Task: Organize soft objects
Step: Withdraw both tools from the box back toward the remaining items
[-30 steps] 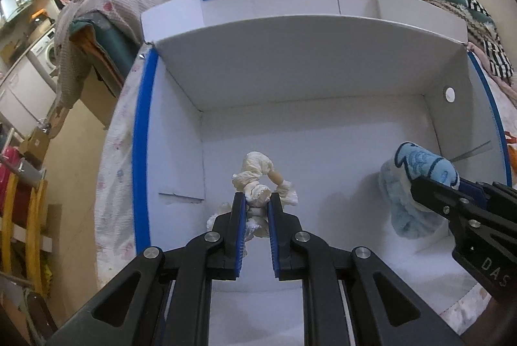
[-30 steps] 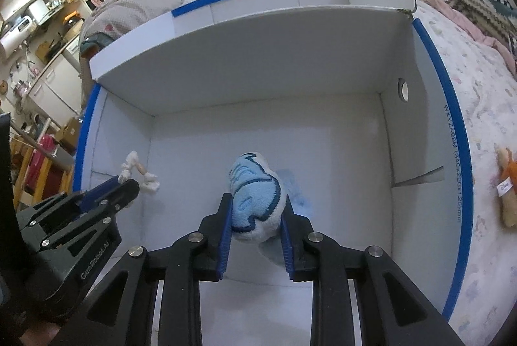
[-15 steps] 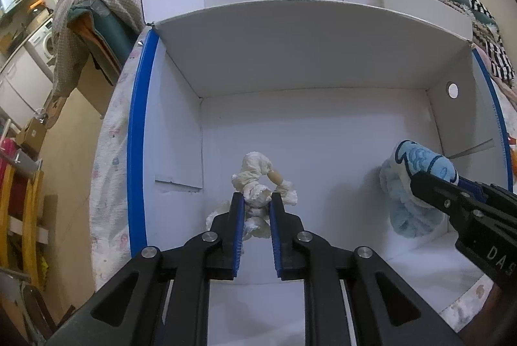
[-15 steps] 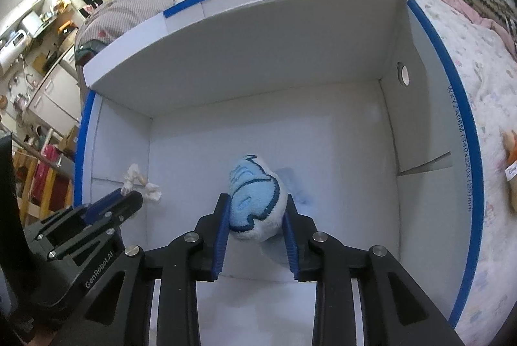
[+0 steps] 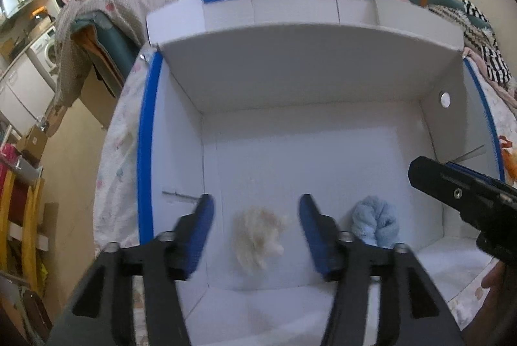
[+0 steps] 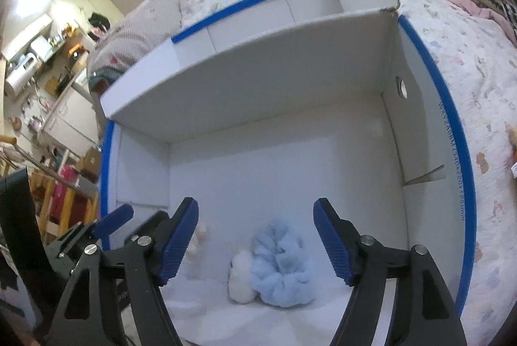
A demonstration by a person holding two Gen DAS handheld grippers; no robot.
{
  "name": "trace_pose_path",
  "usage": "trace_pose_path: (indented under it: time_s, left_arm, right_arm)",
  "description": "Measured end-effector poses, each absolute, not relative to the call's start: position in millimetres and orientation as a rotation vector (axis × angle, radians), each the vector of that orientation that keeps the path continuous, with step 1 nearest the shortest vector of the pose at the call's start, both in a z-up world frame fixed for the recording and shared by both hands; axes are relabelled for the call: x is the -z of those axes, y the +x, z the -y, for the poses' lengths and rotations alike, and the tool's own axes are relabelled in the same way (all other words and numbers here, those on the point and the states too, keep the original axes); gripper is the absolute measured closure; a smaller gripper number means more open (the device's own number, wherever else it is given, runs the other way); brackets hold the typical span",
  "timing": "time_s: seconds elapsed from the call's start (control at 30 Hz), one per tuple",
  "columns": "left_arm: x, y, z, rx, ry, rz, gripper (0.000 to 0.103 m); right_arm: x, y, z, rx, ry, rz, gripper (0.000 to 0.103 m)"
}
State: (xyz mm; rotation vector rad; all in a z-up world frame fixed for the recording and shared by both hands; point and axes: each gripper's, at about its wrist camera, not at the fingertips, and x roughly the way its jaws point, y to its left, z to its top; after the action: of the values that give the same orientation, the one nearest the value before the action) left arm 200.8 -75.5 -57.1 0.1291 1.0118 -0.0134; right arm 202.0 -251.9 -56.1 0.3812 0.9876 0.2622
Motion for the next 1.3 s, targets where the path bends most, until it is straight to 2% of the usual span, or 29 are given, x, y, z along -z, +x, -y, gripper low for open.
trace_pose_path:
  time_s: [0.07, 0.13, 0.67, 1.07, 1.3]
  left_arm:
    - [52, 199, 76, 0.019, 0.127, -0.990, 0.037]
    - [49, 199, 76, 0.027, 0.119, -0.983, 0.035]
    - [17, 182, 63, 0.016, 0.032, -0.874, 0.034]
    - [-19, 153, 48, 0.001, 0.047, -0.869, 0.034]
    - [-18, 122, 28, -0.045, 0.022, -0.876, 0.034]
  right_arm:
    - [52, 201, 255, -0.268, 0.417, -0.967, 0.007]
    - [48, 199, 259, -0.257, 0.436, -0.938, 0.000]
    - [18, 189, 266, -0.183, 0.388, -0.761, 0.000]
    - [0, 133, 267, -0.213, 0.304, -0.736, 0.000]
    - [9, 104, 266, -0.234, 0.306, -0.774, 0.000]
